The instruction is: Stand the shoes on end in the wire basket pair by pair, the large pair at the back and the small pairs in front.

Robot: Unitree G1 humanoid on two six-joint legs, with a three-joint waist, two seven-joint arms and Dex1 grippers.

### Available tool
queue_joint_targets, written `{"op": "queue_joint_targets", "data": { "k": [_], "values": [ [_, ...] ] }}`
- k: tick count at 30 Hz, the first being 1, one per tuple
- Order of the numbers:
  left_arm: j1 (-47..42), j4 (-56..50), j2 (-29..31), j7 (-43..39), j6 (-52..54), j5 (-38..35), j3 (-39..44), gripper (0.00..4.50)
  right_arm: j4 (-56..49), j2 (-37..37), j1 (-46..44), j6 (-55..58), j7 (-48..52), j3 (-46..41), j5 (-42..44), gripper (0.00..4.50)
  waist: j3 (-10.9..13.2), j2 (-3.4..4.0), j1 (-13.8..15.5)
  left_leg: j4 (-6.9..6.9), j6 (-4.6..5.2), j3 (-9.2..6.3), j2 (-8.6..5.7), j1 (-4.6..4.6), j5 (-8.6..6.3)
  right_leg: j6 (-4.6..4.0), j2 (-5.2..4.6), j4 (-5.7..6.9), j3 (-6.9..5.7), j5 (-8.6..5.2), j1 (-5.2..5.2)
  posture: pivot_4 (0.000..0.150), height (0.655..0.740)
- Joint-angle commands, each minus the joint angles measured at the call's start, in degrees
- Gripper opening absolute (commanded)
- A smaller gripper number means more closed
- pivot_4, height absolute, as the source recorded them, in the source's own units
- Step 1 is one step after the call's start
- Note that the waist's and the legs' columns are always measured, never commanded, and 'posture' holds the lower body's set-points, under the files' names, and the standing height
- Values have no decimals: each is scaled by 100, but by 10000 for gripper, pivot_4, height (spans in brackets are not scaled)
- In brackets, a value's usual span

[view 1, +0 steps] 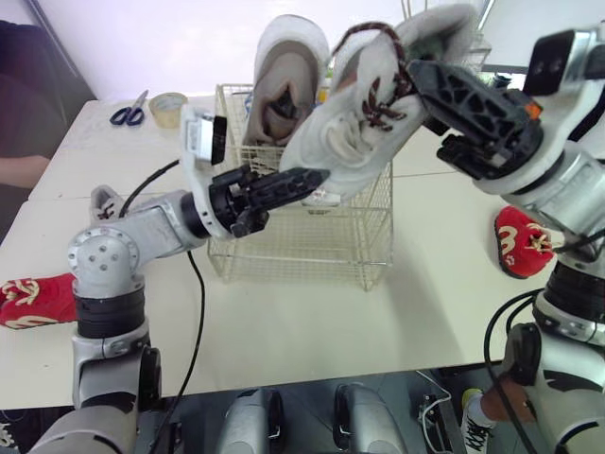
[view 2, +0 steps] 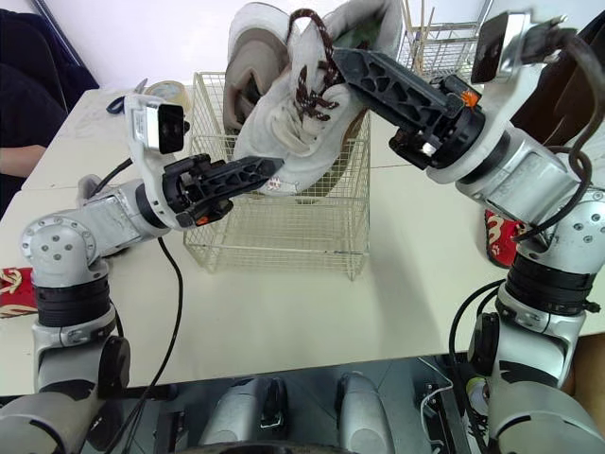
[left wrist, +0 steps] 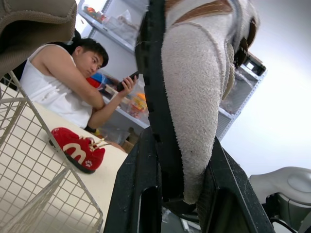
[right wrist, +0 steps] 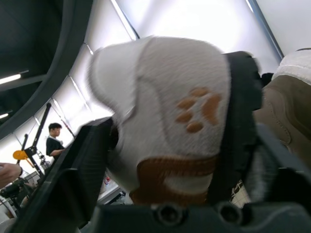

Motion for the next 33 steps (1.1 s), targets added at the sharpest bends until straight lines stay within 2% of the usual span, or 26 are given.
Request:
{"op": "queue_joint_targets", "data": {
  "k": [1,4,5,7,9,11,14,16,19,24,29,33],
  "values": [
    [15,-163,-6,69,-107,-114,-57,3217,-152,-71,-189,-166,61,36,325,17938,0,0,0,0,0,0,0,0,0,0,0,0,0,0,0,1500,7400],
    [56,-209,23,104,-138,-144,-78,3217,-183,-125,-243,-219,59,97,366,7641,0,0,0,0,0,0,0,0,0,0,0,0,0,0,0,1500,7400],
    [68,-221,58,105,-129,-136,-89,3217,-195,-150,-269,-236,47,113,348,5879,0,0,0,0,0,0,0,0,0,0,0,0,0,0,0,1500,7400],
    [94,-255,158,79,-92,-75,-118,3217,-213,-230,-343,-256,12,162,255,5676,0,0,-1,0,1,0,0,0,-1,0,0,-1,0,0,0,1500,7400],
    [121,-262,253,53,-60,-57,-122,13293,-218,-303,-445,-282,6,202,265,5676,0,0,-3,0,1,0,0,0,-1,0,0,-1,0,0,0,1500,7400],
    [140,-271,381,21,-43,-32,-122,20747,-195,-384,-553,-287,15,226,279,5676,0,0,-4,-1,2,0,0,0,-1,0,0,-1,0,0,-1,1500,7400],
    [207,-370,638,-98,-86,100,-102,37233,-146,-560,-695,-233,157,271,86,5676,1,0,3,0,2,0,1,0,-2,-1,0,-3,0,0,0,1500,7400],
    [320,-480,961,-314,-80,245,-38,44360,-64,-783,-836,-164,413,310,-229,5676,1,0,-4,-1,4,0,0,-2,-2,-1,0,-5,0,0,-2,1500,7400],
    [494,-533,1495,-650,-82,421,105,44360,73,-1266,-1070,-111,1131,482,-1045,5676,2,1,-3,-3,6,2,1,-2,-4,-2,0,-8,-1,-1,-4,1500,7400],
    [647,-404,2173,-1061,-169,665,333,44360,266,-2120,-1414,-743,3045,1393,-3235,5676,3,2,-4,-6,29,4,2,-5,-19,-20,0,-21,-1,-12,-8,1500,7400],
    [608,-461,2211,-1046,-256,718,376,44360,777,-2180,-1817,-1823,4466,2239,-4985,5676,4,3,-12,-8,13,9,3,-8,-10,-18,0,-44,-1,-10,-4,1500,7400],
    [643,-617,2124,-945,-313,719,358,44360,1277,-1926,-2140,-2262,5213,2584,-5705,5676,5,1,-10,-10,13,12,3,-12,-10,0,-1,-50,-1,-1,-5,1500,7400]
  ]
}}
